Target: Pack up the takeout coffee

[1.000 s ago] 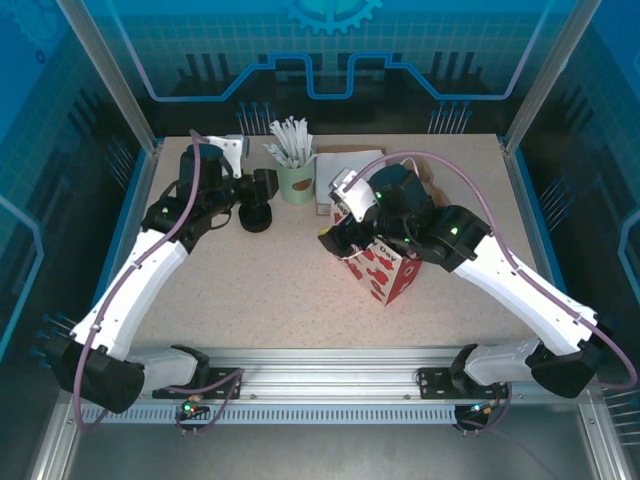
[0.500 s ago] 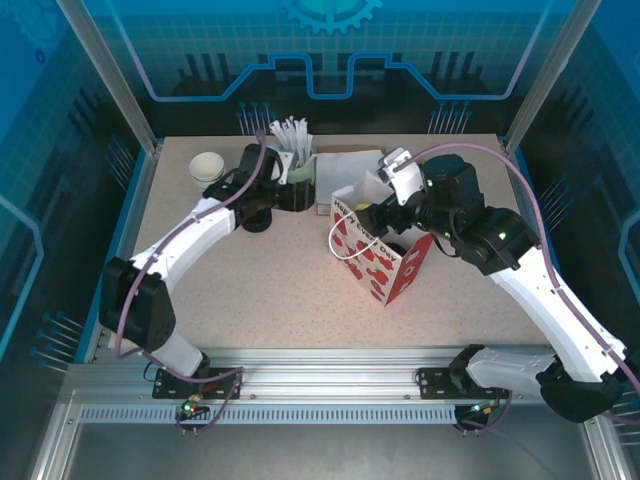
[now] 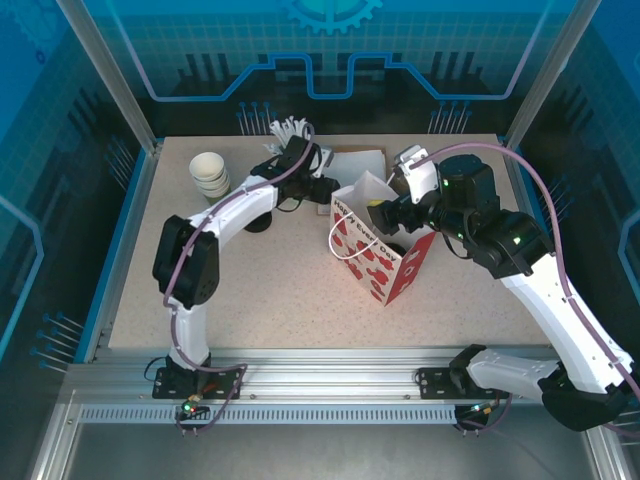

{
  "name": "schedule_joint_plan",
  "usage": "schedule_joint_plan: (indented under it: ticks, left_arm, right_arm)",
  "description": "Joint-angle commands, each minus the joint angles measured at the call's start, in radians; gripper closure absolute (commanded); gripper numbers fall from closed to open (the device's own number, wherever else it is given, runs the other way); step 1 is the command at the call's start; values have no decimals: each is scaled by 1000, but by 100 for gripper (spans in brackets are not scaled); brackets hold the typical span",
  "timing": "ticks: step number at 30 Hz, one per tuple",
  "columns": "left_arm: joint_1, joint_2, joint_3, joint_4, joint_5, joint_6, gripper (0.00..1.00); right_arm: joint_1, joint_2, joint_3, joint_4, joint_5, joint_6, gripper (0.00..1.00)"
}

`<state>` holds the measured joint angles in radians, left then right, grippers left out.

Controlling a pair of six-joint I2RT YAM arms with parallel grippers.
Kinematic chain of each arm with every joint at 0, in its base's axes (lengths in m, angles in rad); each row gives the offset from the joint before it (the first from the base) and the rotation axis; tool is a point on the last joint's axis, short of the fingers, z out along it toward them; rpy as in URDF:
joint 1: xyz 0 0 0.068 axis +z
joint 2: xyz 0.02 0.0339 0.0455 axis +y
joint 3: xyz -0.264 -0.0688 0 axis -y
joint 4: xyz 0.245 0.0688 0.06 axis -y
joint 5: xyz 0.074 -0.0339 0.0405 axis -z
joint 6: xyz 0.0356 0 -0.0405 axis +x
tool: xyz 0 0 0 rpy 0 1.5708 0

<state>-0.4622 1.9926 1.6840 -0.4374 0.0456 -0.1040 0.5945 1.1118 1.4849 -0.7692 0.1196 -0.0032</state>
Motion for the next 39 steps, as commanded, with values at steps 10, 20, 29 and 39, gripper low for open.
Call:
schedule_joint_plan:
  ticks: [10,20,29,39]
  left_arm:
    - [-40,244,301,-122,-122,142,54]
    - [-42,434,527,-200,-226,198,55]
    - [-25,537,637,-233,-232,210,49]
    - [-10,612,692,-247,-244,224,43]
  right_arm:
    - [-12,-15,12,-31,-18,9,6]
    - [-12,-22,1,-35,-23,10,6]
    - [-12,-20,-4,-35,-40,17,6]
    - [-11,-2,-15,-27,-63,25,6]
